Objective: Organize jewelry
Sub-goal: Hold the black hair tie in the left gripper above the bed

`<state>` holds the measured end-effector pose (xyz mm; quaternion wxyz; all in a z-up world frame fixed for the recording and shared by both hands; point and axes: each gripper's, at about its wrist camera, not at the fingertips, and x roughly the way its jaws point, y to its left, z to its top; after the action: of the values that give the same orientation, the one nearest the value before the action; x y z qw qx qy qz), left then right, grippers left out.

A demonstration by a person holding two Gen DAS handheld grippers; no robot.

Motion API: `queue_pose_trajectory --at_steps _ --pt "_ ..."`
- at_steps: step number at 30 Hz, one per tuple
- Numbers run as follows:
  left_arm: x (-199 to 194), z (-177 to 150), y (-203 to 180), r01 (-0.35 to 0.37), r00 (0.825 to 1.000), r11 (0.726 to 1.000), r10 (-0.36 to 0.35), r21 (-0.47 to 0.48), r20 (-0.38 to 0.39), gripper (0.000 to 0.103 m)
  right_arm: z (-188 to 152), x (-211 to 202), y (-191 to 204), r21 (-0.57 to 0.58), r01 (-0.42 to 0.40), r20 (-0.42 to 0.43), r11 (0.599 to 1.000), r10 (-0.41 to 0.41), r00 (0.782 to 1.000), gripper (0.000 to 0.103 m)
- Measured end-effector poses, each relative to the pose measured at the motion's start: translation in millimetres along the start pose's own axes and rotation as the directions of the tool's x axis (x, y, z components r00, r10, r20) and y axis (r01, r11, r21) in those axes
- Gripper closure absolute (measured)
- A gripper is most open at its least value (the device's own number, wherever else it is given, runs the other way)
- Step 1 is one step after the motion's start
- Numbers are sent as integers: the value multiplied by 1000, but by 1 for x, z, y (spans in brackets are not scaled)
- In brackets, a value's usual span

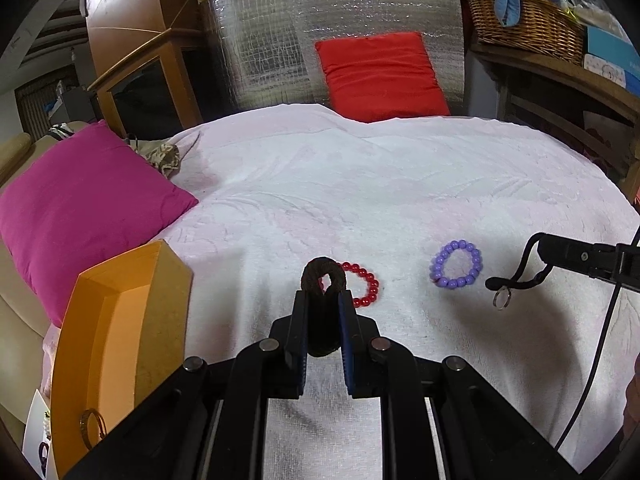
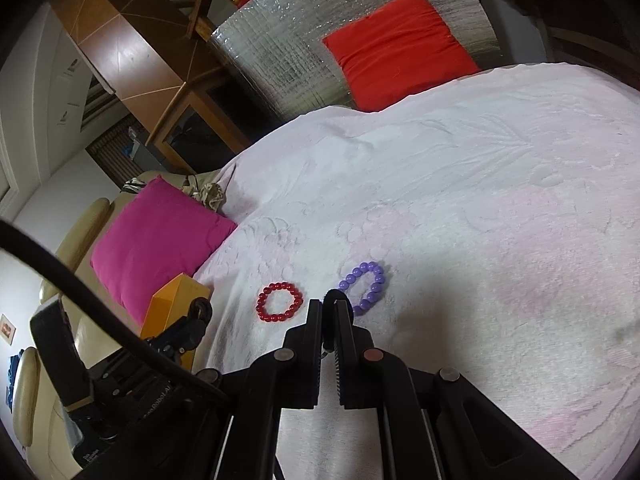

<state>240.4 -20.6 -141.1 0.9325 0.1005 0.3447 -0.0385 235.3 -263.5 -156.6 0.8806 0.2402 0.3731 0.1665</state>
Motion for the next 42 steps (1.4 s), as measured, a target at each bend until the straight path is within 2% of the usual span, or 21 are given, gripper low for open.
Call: queue_pose_trajectory --at_steps 42 --pt "-13 -9 55 -89 996 993 91 -78 25 88 -19 38 50 -73 -57 -54 996 53 997 97"
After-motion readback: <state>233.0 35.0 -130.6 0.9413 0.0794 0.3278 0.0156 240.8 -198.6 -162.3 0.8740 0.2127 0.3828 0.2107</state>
